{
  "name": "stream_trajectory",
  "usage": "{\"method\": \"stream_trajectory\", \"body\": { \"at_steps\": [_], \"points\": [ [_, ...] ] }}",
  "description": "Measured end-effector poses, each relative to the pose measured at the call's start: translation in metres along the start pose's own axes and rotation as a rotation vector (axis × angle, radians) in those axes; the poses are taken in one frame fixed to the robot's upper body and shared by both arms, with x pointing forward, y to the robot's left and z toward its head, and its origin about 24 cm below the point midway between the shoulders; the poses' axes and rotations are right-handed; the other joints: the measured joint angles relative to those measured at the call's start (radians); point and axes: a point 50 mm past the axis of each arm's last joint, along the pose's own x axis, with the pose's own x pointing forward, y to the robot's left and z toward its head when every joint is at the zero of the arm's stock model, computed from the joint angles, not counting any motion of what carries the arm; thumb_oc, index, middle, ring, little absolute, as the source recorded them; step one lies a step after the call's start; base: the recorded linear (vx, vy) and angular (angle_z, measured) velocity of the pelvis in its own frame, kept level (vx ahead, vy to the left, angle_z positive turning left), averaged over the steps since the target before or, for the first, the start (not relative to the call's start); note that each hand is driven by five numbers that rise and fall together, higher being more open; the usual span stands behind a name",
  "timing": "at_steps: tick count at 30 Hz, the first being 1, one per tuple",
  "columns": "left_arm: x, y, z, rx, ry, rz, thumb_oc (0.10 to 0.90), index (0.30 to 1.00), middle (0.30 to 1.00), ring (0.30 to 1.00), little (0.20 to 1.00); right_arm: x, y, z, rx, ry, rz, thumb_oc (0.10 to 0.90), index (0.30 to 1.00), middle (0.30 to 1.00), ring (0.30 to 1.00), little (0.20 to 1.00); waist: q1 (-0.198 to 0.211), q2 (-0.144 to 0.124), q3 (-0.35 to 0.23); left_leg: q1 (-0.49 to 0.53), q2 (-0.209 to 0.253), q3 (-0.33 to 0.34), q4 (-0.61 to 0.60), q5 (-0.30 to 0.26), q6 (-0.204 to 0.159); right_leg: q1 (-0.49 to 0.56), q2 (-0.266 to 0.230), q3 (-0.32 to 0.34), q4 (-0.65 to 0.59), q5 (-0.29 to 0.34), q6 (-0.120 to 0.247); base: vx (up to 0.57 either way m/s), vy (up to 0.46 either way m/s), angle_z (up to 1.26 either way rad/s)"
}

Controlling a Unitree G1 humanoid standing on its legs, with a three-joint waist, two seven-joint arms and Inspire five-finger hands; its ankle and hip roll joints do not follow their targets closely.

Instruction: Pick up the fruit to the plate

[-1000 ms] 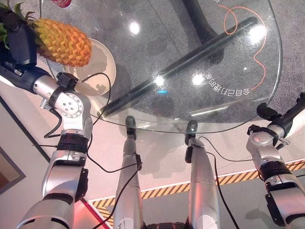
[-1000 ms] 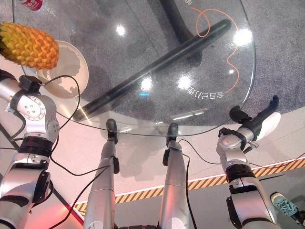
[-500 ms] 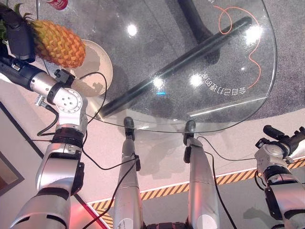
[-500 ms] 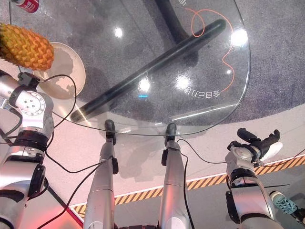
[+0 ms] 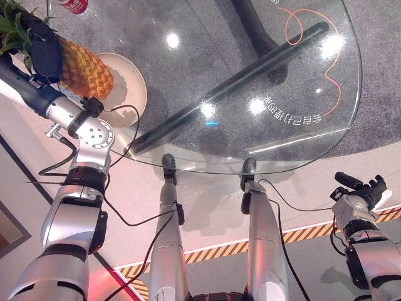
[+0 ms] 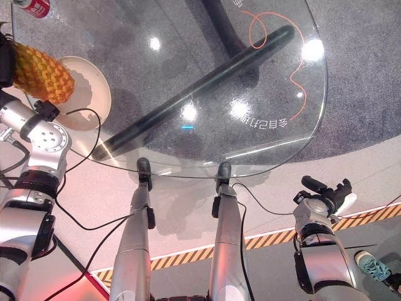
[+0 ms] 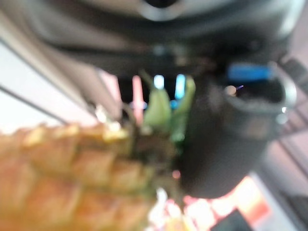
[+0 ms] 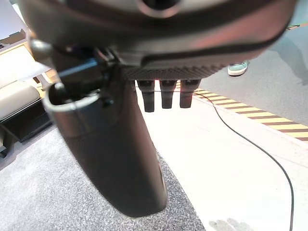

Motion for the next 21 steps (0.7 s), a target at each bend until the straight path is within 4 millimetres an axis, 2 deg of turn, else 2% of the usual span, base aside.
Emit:
{"method": "stream_trajectory", "body": {
  "at_steps": [11, 16, 21],
  "points": [
    [-0.003, -0.001, -0.005, 0.08, -0.013, -0.04, 0.1, 0.3, 0.3, 0.3, 0.2, 0.0, 0.001, 0.0, 0.0, 0.0, 0.01, 0.8, 0.9, 0.9, 0.9, 0.9, 0.0, -0.003, -0.001, -0.001, 0.006, 0.0, -0.001, -0.001, 0.001, -0.004, 0.007, 0.0, 0.002, 0.0, -0.005, 0.0, 0.0, 0.0],
    [0.005, -0.01, 0.001, 0.078, -0.025, -0.031, 0.1, 0.3, 0.3, 0.3, 0.2, 0.0, 0.002, 0.001, 0.003, -0.002, 0.013, 0.8, 0.9, 0.9, 0.9, 0.9, -0.001, -0.023, 0.0, -0.021, 0.007, 0.0, 0.001, 0.0, -0.001, -0.024, 0.008, 0.0, 0.002, 0.002, -0.008, 0.0, 0.0, 0.0],
    [0.006, -0.01, 0.001, 0.085, -0.023, -0.028, 0.1, 0.3, 0.3, 0.3, 0.2, -0.001, 0.004, 0.001, 0.005, -0.001, 0.017, 0.8, 0.9, 0.9, 0.9, 0.9, -0.004, -0.04, 0.001, -0.033, 0.007, 0.001, 0.001, 0.0, -0.002, -0.033, 0.008, 0.0, 0.0, 0.002, -0.008, -0.02, 0.034, 0.0]
  ]
}}
